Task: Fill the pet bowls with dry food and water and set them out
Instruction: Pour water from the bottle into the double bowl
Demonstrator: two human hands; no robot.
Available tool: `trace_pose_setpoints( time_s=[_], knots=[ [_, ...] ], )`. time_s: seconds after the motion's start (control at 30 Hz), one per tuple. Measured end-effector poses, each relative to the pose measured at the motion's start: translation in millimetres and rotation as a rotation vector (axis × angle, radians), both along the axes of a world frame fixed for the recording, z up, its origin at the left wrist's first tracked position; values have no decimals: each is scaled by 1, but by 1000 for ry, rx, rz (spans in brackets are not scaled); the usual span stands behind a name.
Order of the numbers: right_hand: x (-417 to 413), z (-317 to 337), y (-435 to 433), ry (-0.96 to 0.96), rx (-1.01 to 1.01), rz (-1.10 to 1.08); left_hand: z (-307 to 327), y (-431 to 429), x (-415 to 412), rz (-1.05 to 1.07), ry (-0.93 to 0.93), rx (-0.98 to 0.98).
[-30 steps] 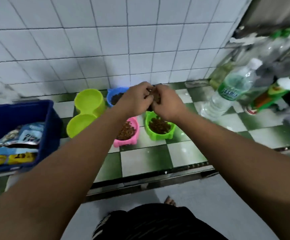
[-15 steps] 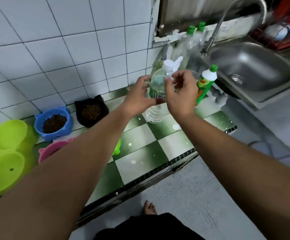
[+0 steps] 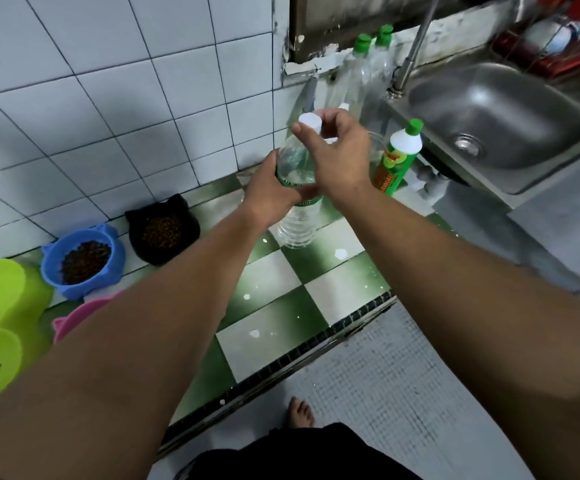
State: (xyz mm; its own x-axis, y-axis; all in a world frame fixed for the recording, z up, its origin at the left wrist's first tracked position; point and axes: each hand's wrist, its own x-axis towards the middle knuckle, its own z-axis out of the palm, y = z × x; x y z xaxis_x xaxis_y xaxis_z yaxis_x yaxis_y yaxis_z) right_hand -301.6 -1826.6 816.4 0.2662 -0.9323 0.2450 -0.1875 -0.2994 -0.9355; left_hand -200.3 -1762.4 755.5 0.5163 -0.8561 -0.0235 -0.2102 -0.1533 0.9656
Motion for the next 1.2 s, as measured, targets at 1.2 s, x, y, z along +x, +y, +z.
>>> trace_pose_setpoints(
  time_s=[1.2],
  knots=[
    [1, -4, -7, 5, -68, 184, -5, -1, 5, -134, 70, -37]
  ],
)
